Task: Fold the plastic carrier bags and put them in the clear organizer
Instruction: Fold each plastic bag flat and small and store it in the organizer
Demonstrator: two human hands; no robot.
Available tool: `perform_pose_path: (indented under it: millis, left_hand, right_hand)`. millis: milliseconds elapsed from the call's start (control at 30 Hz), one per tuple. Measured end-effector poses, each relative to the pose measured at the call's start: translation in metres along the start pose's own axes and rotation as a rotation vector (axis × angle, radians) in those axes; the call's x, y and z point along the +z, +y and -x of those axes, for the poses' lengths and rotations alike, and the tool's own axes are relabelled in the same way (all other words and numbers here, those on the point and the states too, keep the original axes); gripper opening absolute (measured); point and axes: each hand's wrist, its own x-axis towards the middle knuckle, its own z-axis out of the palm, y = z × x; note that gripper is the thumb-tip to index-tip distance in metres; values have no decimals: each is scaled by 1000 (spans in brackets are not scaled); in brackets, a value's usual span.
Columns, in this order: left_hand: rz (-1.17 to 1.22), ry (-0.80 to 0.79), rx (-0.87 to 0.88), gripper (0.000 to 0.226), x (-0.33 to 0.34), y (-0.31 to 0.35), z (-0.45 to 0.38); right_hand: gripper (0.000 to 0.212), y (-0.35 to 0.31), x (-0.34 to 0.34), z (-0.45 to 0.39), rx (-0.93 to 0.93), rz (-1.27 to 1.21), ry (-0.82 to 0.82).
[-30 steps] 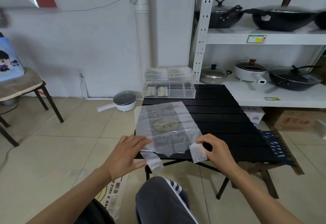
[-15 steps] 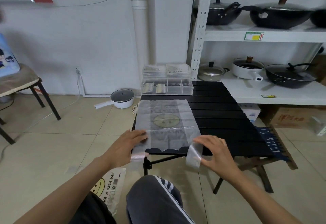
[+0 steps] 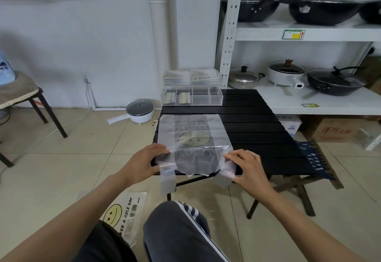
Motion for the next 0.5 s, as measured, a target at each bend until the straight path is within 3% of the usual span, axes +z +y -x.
perform_pose_path:
  millis: [133, 300, 500]
  left_hand:
    - [-42, 60, 24, 22, -1, 2, -8]
    - [103, 72, -124, 14, -9, 4, -19]
    - [254, 112, -304, 8, -11, 10, -27]
  right_hand:
    - [66, -2, -3, -11, 6, -2, 27]
    - [85, -1, -8, -21, 1, -42, -162]
    - [83, 3, -8, -28, 70, -89, -226]
